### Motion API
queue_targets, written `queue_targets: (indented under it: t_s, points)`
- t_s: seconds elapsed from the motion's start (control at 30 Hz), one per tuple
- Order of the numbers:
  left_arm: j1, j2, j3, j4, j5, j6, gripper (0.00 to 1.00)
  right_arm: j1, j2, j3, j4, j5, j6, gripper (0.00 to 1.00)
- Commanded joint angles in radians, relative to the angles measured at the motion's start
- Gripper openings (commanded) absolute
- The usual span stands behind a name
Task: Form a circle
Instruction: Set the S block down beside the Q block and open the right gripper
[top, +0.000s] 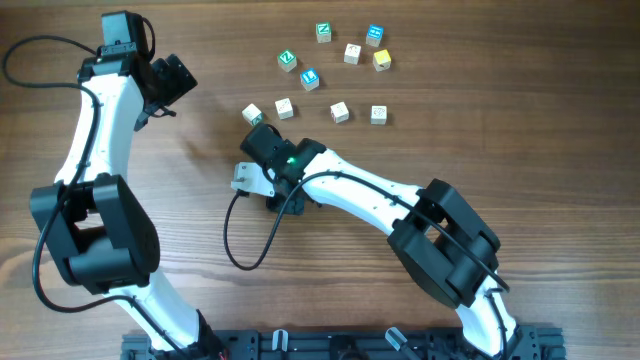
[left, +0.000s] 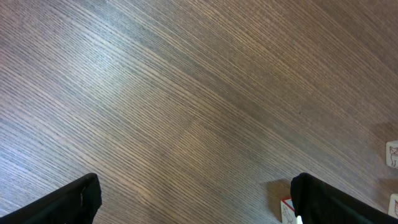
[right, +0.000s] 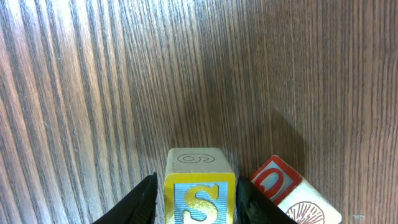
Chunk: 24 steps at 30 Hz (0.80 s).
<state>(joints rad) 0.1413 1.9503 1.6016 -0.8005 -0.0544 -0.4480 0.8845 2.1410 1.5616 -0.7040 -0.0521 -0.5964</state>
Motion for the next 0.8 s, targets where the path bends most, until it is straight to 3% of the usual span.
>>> queue_targets:
  t_s: [0.0,0.43,0.77]
  points:
    - [0.001,-0.001,0.0,0.003,0.001,-0.009,1.0,-0.002,-0.004,-0.006,0.008,-0.017,-0.006,0.45]
    - [0.001,-0.001,0.0,0.003,0.001,-0.009,1.0,0.005,-0.029,-0.001,0.046,-0.018,0.006,0.5]
    - [0.001,-0.001,0.0,0.003,0.001,-0.009,1.0,0.005,-0.119,-0.001,0.098,-0.071,0.16,0.5]
